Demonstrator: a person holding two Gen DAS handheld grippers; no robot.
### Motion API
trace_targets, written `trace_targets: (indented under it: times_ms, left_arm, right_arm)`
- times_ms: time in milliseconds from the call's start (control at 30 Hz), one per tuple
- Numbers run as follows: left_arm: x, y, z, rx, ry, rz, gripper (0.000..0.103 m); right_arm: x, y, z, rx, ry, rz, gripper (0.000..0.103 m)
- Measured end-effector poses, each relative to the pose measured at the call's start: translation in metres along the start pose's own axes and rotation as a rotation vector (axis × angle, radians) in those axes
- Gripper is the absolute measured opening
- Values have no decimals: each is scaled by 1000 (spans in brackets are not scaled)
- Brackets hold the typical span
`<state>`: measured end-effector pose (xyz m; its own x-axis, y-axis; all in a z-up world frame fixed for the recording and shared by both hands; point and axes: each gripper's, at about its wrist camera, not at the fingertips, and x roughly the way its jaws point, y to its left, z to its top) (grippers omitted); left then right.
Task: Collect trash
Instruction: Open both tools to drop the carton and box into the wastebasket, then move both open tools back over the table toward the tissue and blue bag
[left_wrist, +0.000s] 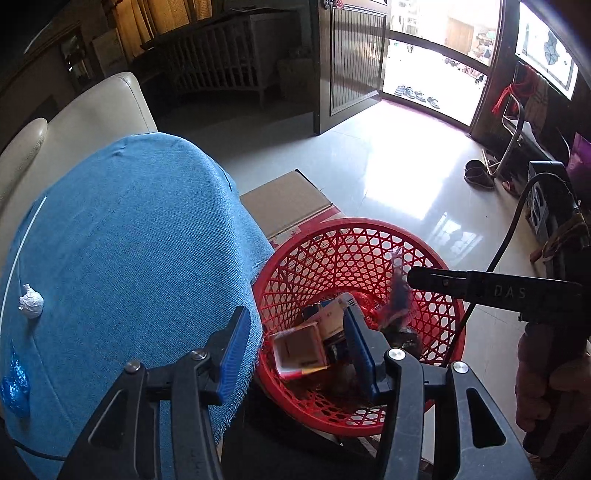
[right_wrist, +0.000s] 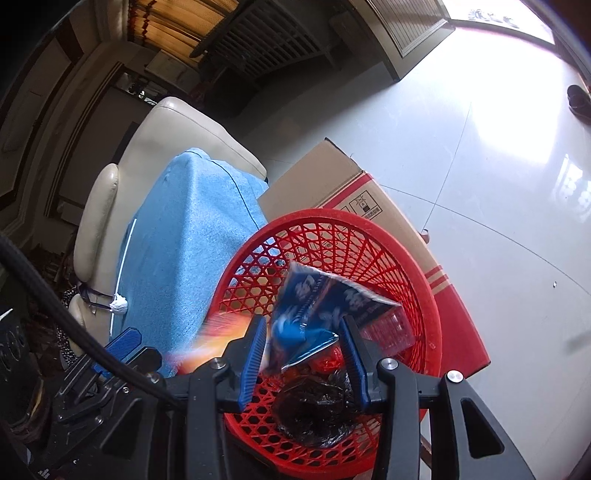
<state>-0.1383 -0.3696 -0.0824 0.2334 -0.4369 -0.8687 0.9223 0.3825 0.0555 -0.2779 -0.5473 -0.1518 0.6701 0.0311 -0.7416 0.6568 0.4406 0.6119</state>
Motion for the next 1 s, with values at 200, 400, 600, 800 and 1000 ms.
trace_targets:
  times_ms: [200,400,600,800,1000]
  left_arm:
    - [-5,8,-3,-22,-4,6,54]
    - [-20,26,-10,-60,-22,48,56]
    - [-40,49,-19,-114,-54,99,56]
    - [-60,77,-33,-159,-81,186,57]
    - [-79,114,-52,-246,-96,275,57]
  right_arm:
    - [-4,7,0,-14,-7,-4,45]
    - [-6,17,1,-29,-10,-5,45]
    - [-7,31,0,-57,-11,-4,45]
    - [-6,50,-3,-100,-1,-2,45]
    - [-4,71,-7,-144,12,0,45]
